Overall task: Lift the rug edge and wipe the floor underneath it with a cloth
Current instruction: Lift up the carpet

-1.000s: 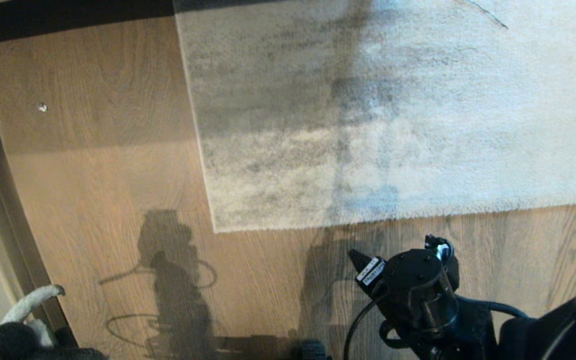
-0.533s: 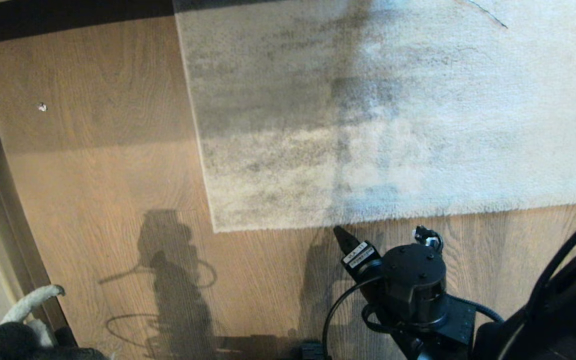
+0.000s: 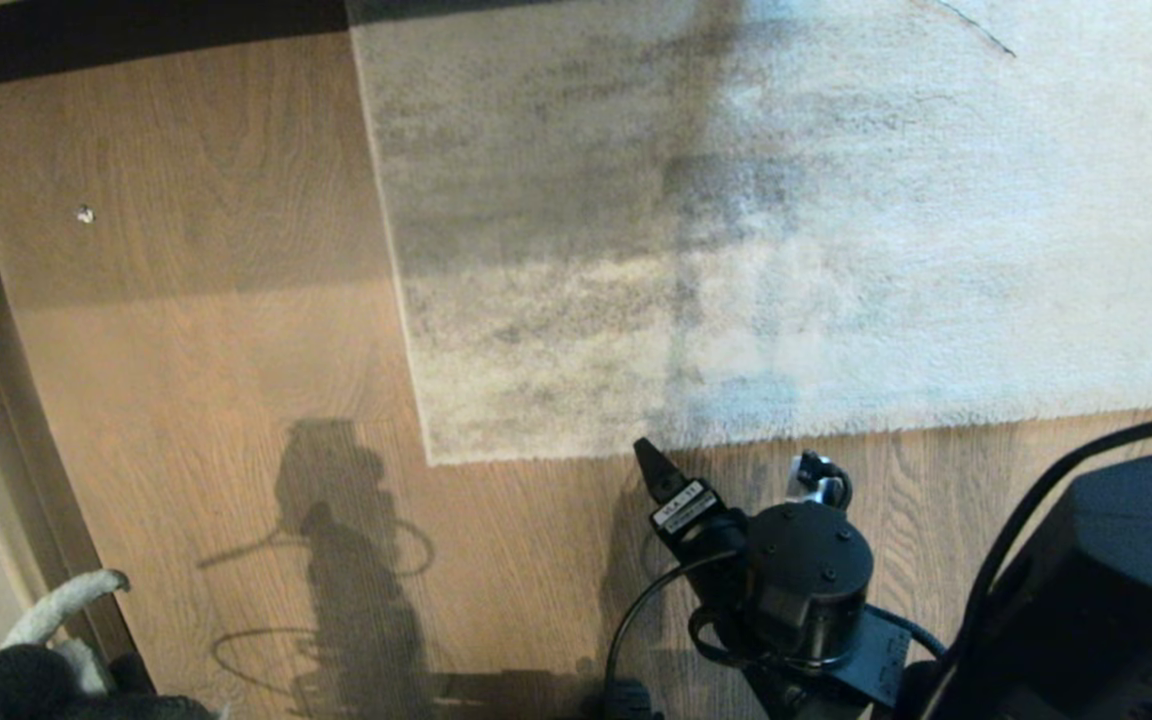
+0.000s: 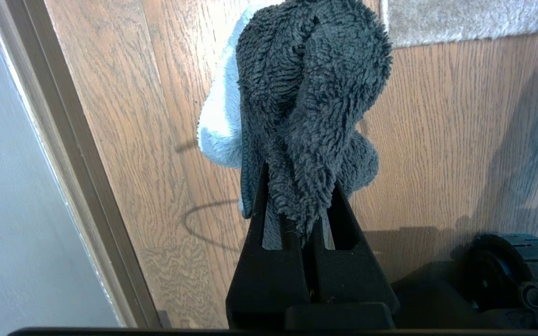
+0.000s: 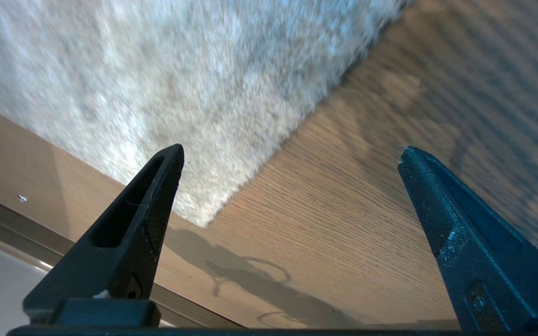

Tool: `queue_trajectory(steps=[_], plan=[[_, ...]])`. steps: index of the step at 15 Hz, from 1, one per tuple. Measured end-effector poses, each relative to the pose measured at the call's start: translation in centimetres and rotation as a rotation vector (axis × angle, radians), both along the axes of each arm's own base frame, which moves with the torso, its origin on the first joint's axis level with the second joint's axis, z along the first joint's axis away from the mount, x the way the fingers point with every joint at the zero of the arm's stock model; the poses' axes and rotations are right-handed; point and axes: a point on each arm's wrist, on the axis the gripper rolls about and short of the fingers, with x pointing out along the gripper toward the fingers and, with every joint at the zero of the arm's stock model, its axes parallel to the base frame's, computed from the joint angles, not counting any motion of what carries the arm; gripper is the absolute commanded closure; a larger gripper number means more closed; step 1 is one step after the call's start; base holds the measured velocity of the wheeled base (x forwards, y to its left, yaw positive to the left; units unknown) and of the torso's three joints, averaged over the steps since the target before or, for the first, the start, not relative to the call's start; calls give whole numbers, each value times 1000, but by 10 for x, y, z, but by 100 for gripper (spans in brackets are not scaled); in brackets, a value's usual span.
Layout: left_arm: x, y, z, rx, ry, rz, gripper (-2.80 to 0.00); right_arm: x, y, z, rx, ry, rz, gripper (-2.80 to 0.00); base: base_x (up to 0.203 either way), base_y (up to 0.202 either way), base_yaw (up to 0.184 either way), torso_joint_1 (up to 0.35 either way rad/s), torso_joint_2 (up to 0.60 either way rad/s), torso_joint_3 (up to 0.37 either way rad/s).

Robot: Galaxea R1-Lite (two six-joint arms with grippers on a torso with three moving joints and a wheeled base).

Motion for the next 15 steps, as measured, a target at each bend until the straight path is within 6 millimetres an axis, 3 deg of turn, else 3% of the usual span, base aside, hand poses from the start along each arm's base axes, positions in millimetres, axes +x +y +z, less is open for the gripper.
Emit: queue_trajectory(steps=[9,15], plan=[[0,0,0,0,0,0,0,8,12,-19,-85,-57,14,-280,0,0,0,0,0,0],[0,0,0,0,0,0,0,19,22,-16,-88,-99,4,-280,0,0,0,0,0,0]])
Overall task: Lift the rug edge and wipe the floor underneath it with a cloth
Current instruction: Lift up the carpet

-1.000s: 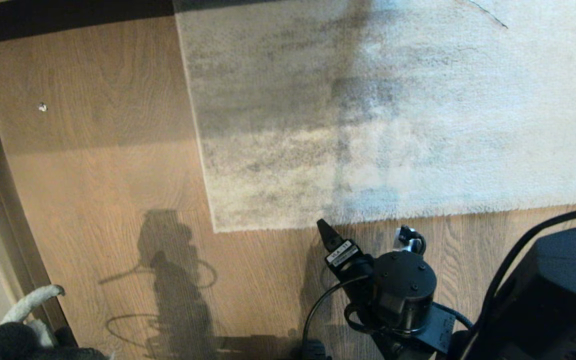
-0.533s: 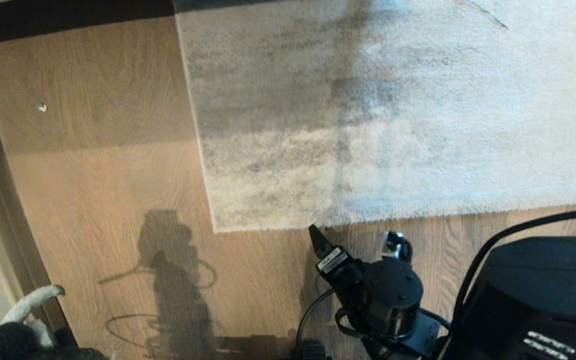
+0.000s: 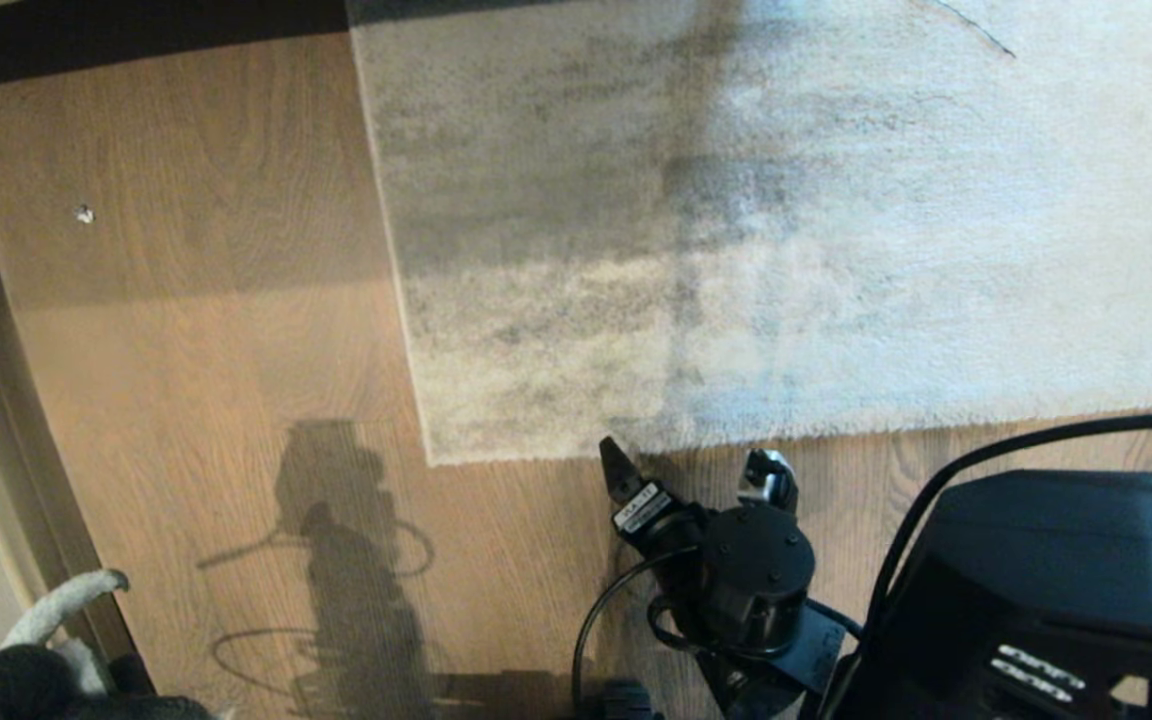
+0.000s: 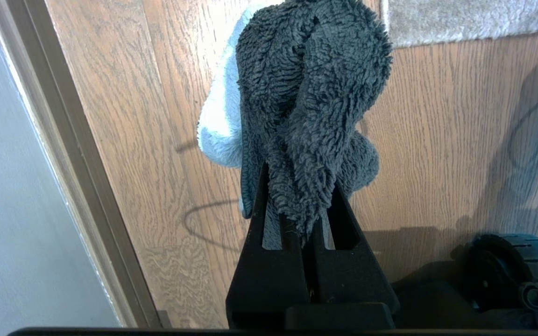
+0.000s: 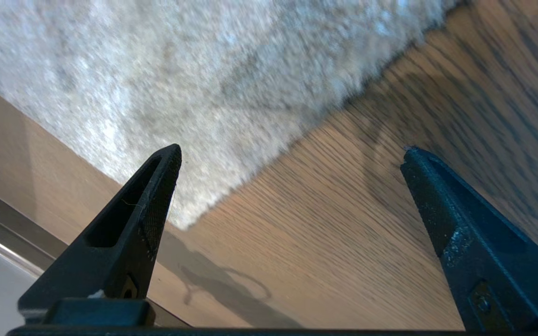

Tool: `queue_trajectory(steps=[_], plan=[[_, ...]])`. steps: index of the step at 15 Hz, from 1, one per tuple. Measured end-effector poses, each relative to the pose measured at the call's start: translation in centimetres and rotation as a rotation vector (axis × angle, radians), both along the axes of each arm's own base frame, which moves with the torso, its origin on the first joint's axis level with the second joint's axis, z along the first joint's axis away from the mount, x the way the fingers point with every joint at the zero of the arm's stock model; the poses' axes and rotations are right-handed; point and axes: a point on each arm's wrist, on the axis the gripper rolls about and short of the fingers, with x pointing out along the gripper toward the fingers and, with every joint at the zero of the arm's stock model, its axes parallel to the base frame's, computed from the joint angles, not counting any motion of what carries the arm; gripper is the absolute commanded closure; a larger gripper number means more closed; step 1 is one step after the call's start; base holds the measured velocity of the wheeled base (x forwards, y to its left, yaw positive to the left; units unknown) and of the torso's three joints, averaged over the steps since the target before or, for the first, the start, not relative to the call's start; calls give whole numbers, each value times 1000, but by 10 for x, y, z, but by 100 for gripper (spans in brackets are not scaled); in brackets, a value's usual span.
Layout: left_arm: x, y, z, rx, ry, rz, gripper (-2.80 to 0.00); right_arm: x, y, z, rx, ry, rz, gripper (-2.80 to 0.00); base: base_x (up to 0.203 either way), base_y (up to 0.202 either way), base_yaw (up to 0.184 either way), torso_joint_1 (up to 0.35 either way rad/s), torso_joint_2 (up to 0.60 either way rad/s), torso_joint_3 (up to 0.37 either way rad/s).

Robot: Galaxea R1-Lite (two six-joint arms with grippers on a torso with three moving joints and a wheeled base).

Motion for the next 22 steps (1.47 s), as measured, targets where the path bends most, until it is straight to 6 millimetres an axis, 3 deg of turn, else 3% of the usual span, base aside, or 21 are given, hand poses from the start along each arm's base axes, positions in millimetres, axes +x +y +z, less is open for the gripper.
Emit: queue_trajectory(steps=[10,15,22], plan=[[0,0,0,0,0,0,0,28,-2,6,31,-42,-55,-280,0,0,0,0,0,0],[0,0,0,0,0,0,0,30,-2,10,44,-56,-60,-280,0,0,0,0,0,0],[0,0,0,0,0,0,0,30,-2,33,69,-108,-61,-280,0,0,0,0,0,0]])
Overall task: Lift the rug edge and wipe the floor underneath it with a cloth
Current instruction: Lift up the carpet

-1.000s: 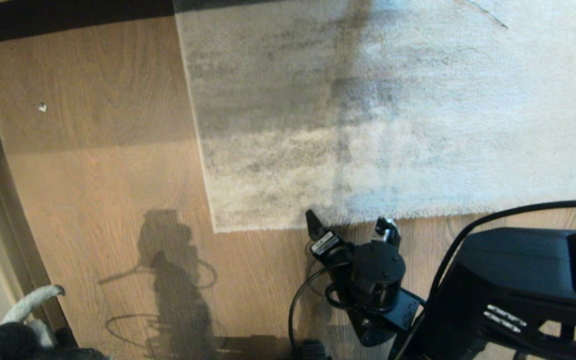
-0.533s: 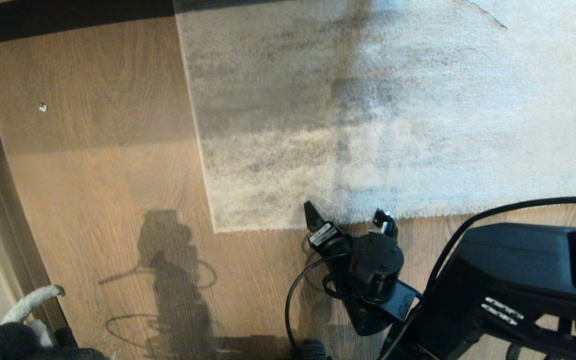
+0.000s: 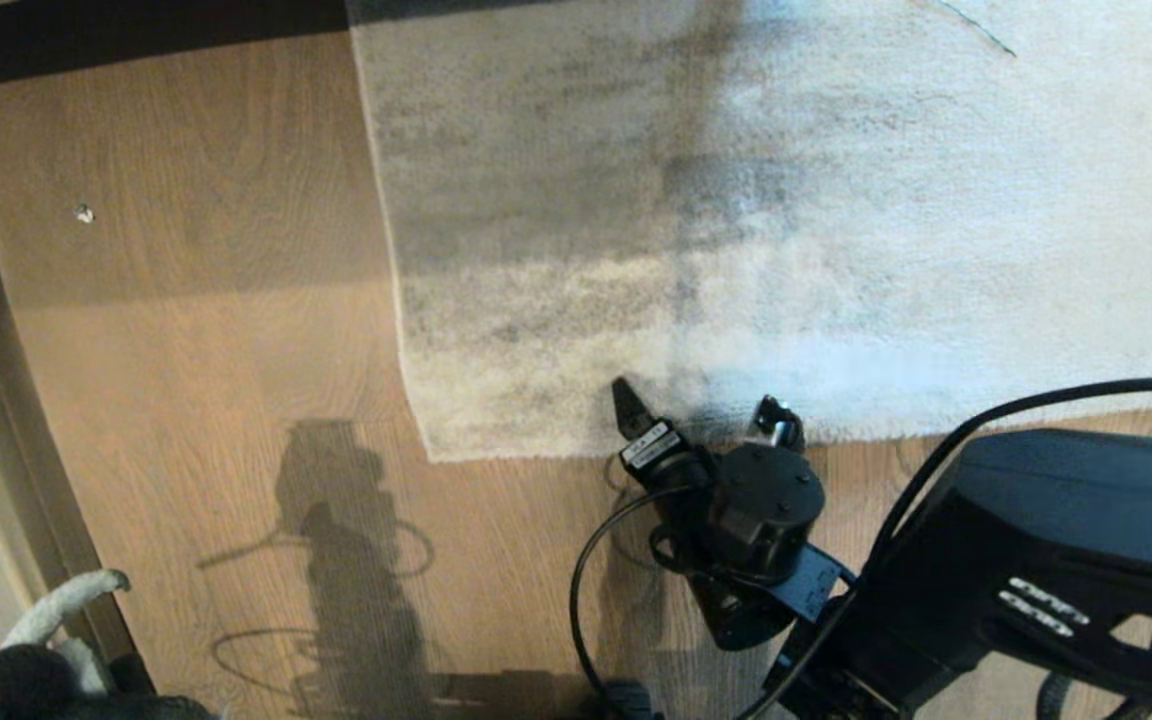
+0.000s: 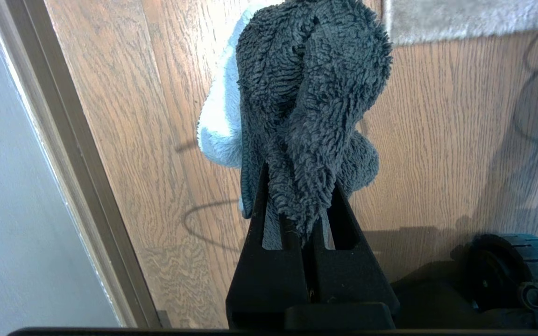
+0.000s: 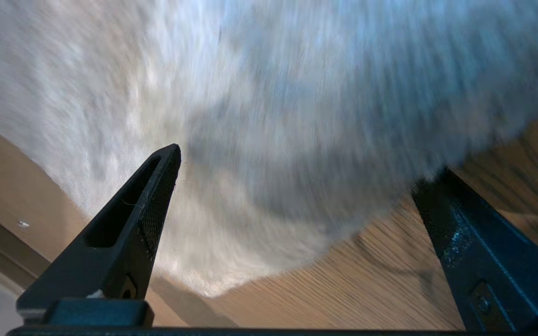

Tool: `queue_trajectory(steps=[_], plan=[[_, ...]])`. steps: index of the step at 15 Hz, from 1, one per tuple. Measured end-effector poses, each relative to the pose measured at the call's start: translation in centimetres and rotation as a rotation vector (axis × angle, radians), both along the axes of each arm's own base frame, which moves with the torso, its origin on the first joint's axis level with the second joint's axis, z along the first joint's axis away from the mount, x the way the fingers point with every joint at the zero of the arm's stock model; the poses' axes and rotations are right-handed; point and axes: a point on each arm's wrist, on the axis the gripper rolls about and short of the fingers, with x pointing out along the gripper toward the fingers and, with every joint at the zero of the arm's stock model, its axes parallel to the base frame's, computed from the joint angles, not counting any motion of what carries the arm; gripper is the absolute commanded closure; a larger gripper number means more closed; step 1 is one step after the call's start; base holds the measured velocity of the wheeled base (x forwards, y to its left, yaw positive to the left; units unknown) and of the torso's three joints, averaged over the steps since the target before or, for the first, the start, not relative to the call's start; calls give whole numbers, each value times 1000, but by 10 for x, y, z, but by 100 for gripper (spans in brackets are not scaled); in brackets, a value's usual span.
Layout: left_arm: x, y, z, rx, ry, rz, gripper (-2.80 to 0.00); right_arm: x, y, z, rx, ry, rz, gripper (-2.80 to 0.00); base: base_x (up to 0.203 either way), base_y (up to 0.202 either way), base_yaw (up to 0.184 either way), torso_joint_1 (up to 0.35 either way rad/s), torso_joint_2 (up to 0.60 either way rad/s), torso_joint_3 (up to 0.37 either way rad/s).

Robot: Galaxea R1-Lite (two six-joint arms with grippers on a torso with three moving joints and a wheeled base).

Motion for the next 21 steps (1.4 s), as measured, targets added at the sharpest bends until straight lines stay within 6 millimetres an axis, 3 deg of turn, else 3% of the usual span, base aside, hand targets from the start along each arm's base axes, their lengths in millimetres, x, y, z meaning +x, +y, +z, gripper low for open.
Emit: queue_trajectory(steps=[12,21], plan=[[0,0,0,0,1,0,0,-31,-35,37,-19,-35,-5,-280,0,0,0,0,0,0],[0,0,0,0,0,0,0,-25,-71,46,-48,-40,-93,-280,0,0,0,0,0,0]])
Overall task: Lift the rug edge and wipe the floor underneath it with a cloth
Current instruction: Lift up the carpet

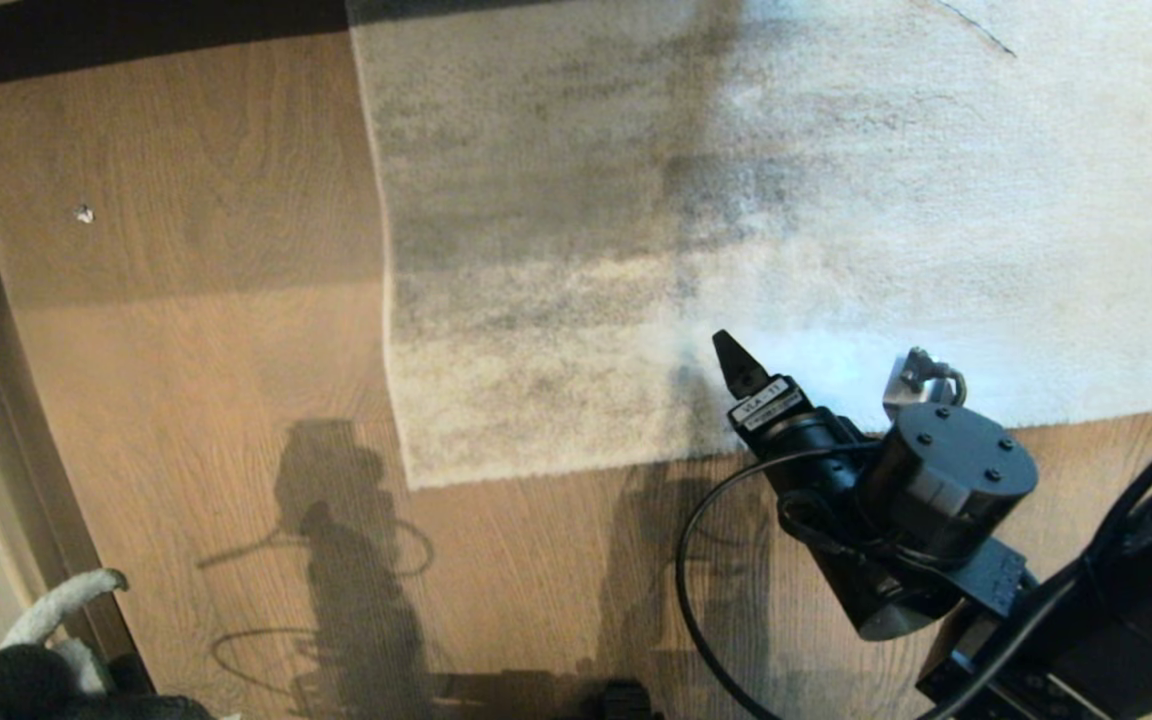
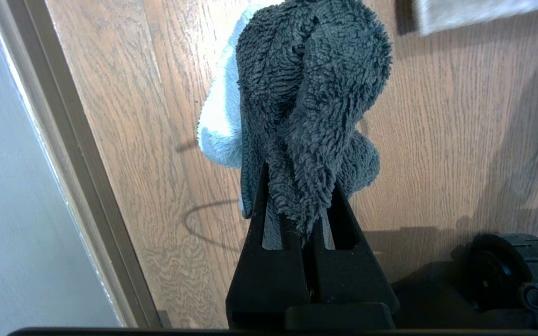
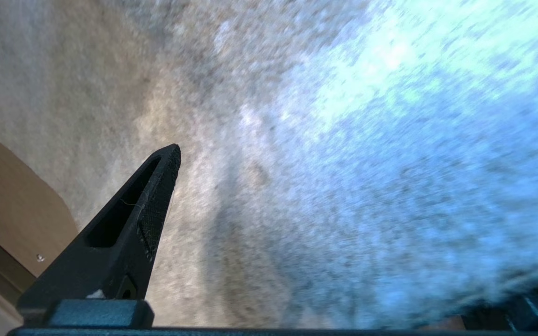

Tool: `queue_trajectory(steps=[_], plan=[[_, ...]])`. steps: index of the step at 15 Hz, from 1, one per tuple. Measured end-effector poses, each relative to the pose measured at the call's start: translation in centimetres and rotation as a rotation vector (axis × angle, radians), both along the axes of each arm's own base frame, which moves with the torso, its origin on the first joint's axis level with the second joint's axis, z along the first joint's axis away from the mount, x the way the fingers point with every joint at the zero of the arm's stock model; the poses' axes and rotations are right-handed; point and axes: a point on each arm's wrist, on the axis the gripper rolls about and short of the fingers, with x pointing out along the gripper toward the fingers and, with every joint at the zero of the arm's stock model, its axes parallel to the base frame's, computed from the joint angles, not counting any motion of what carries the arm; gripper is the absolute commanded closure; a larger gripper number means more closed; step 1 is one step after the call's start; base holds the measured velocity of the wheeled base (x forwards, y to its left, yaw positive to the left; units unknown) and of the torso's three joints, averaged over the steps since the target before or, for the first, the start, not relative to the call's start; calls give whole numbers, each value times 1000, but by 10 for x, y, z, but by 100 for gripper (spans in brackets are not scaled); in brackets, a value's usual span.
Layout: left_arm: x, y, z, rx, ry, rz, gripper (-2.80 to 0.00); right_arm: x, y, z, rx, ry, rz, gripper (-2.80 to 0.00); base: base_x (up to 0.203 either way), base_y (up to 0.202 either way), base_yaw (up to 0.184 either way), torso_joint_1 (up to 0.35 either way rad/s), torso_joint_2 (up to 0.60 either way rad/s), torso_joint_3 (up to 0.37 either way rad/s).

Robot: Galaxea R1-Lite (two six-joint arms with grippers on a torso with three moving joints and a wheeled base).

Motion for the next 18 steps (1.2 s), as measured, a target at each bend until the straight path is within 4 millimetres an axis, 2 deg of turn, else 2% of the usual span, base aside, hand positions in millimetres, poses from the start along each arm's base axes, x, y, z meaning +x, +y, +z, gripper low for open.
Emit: queue_trajectory(steps=[4,8,13,18], plan=[[0,0,0,0,0,0,0,-5,1,6,40,-9,19,-280,0,0,0,0,0,0],[0,0,0,0,0,0,0,-17,28,11,75,-26,110,-280,0,0,0,0,0,0],[0,0,0,0,0,0,0,-11,57,13,95,-61,148,-280,0,0,0,0,0,0],[0,0,0,0,0,0,0,-3,76,12,134,-81,176,-280,0,0,0,0,0,0]])
